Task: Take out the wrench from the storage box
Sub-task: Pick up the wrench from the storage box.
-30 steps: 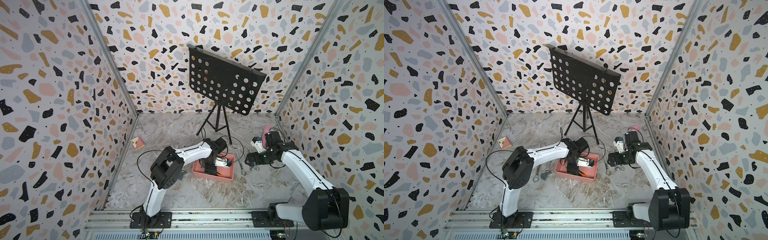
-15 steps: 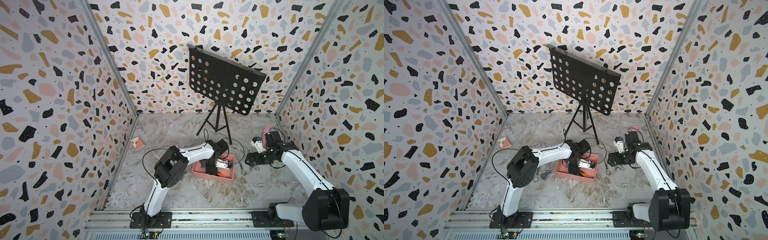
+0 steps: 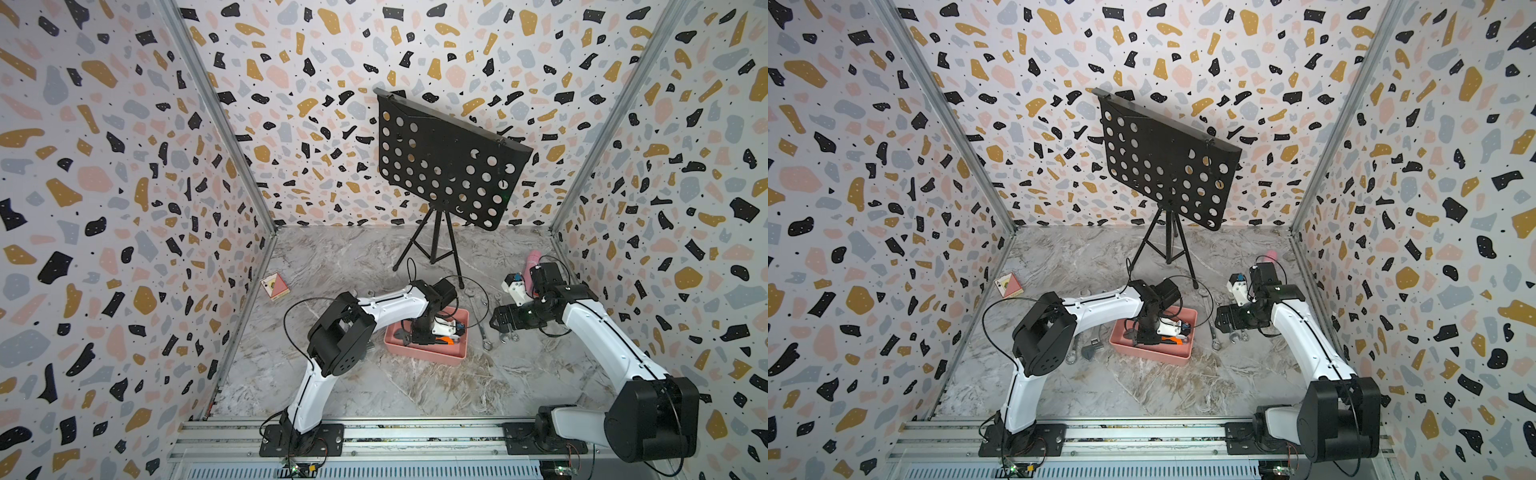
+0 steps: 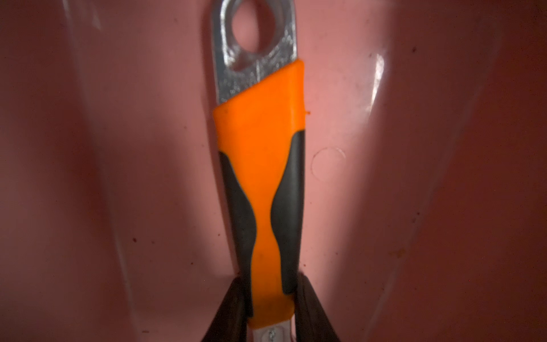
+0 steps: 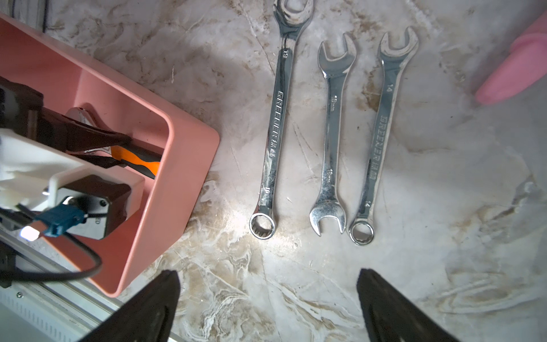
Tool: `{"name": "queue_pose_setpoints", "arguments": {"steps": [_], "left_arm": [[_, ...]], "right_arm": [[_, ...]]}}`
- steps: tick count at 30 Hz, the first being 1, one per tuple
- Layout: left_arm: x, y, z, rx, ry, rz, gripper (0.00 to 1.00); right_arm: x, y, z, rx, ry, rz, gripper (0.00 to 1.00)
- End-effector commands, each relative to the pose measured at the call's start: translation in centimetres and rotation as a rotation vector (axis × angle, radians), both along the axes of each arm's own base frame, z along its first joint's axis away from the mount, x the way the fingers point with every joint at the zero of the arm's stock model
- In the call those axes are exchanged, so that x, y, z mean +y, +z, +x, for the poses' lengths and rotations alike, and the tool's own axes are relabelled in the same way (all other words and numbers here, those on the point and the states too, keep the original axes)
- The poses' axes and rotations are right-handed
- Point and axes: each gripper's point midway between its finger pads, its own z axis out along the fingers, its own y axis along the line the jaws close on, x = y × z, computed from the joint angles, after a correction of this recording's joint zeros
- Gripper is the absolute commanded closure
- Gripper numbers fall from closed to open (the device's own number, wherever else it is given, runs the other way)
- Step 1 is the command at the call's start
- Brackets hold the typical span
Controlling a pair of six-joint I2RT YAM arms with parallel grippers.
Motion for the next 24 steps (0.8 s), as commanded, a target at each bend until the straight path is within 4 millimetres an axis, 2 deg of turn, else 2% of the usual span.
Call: {"name": "queue_pose_setpoints", "arguments": {"steps": [1, 6, 15, 19, 24], "left_arm": [[-0.1, 1.9, -0.1, -0.023, 0.009, -0.029, 0.92], [-0.4, 4.9, 0.4, -0.067, 0.048, -0.08, 0.94], [0.4, 8.5, 0.2, -0.102, 0.108, -0.106, 0.94], [1.4, 11.3, 0.1, -0.127, 0.155, -0.096, 0.94], [4.8, 14.7, 0.1, -0.18, 0.294, -0.07, 0.94]], "right_arm": [[0.3, 2.1, 0.3, -0.054, 0.007, 0.019, 0.0], [0.2, 2.8, 0.8, -0.077, -0.019, 0.019, 0.0], [0.3, 4.7, 1.2, -0.128, -0.048, 0.041, 0.0], [0.7, 5.6, 1.3, -0.149, -0.048, 0.07, 0.0], [2.3, 6.6, 1.6, -0.166, -0.04, 0.181, 0.0]]}}
